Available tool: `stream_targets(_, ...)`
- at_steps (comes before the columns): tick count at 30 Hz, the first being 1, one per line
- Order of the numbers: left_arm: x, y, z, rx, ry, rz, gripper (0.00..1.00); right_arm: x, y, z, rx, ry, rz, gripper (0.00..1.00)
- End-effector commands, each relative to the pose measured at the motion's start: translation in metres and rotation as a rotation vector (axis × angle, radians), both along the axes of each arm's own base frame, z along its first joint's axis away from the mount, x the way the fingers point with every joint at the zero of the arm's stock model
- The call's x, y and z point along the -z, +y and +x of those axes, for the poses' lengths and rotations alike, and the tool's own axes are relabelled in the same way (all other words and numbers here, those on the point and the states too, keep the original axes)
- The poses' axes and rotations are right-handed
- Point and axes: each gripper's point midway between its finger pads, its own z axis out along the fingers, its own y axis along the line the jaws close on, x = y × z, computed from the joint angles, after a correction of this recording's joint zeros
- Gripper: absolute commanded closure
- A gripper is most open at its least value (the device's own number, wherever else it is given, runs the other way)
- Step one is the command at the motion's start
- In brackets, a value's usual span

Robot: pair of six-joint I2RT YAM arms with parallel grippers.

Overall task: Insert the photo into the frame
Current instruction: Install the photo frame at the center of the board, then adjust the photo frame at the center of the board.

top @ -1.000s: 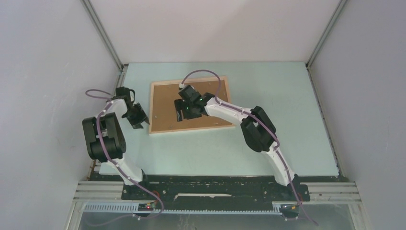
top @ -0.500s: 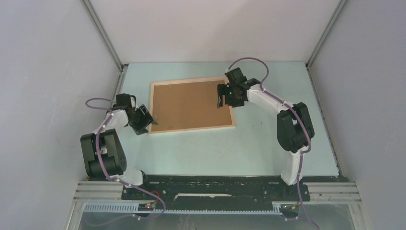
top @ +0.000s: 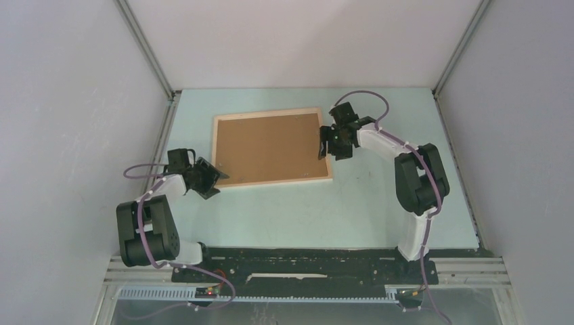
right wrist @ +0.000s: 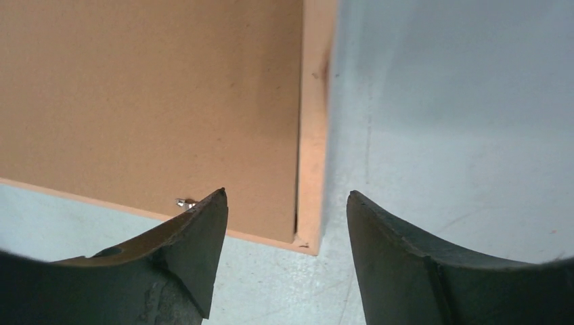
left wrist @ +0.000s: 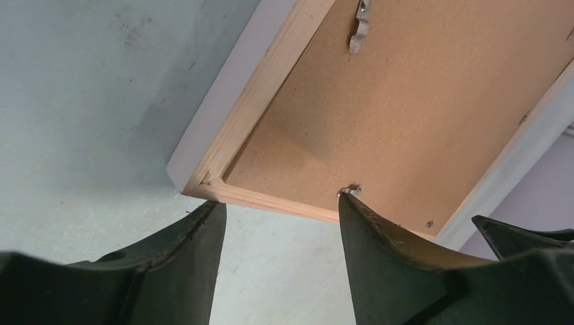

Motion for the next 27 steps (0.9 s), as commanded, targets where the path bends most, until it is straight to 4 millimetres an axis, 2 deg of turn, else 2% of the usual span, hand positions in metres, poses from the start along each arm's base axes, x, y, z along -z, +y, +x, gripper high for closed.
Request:
stream_targets(1,-0.017,-0.002,0.017,-0.024,-0.12,-0.004,0.38,-0.015,-0.001,0.013,0.022,-0.041,0.067,0.3)
stream_targets(5,-0.016,-0.002,0.012,-0.027,-0.131,0.007,0.33,-0.008,-0.002,0.02,0.046,-0.02,0.136,0.31)
stream_targets(10,-0.02,-0.006,0.016,-0.018,-0.165,-0.013,0.31,0.013,0.004,0.025,0.037,0.031,0.156,0.42)
stream_targets(15,-0.014,-0.007,0.018,-0.003,-0.149,-0.024,0.3,0.034,-0.001,0.02,0.046,0.075,0.128,0.52)
stream_targets(17,-0.012,-0.008,0.019,-0.006,-0.15,-0.032,0.3,0.04,-0.003,0.015,0.044,0.094,0.118,0.6)
stream_targets(21,-0.01,-0.007,0.021,-0.009,-0.149,-0.027,0.29,0.039,0.002,-0.014,0.013,0.166,0.15,0.75)
stream_targets(25,-0.008,-0.004,0.026,-0.01,-0.142,-0.014,0.29,0.03,0.016,-0.066,-0.076,0.231,0.168,0.79)
stream_targets(27,-0.007,-0.004,0.029,-0.004,-0.138,-0.014,0.28,0.026,0.027,-0.099,-0.123,0.261,0.192,0.79)
